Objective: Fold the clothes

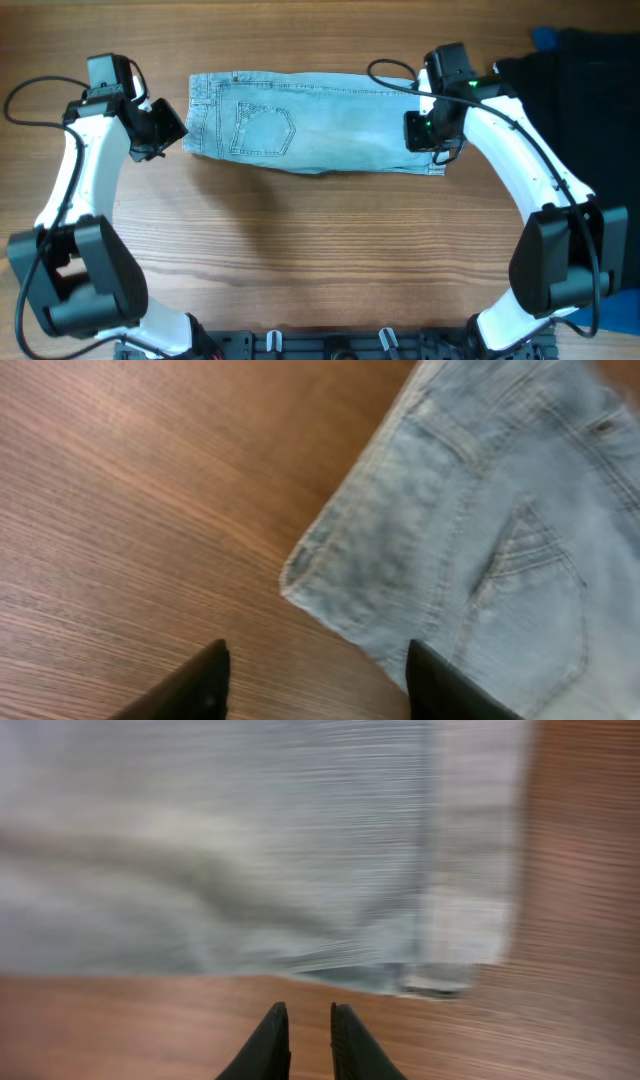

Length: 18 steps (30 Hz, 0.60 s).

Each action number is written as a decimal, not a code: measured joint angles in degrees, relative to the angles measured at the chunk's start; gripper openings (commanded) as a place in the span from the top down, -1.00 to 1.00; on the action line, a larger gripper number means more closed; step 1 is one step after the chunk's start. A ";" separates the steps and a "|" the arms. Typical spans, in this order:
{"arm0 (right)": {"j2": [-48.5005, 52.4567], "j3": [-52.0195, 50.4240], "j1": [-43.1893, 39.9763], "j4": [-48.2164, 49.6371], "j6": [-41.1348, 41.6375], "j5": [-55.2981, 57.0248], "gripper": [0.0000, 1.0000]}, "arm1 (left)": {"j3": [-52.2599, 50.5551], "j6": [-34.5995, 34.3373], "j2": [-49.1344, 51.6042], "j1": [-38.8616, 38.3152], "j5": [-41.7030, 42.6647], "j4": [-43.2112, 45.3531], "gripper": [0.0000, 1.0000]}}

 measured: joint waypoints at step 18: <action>8.74 -7.96 -4.57 14.51 0.33 0.85 0.78 | -2.21 -0.24 7.74 0.24 4.68 5.33 -0.56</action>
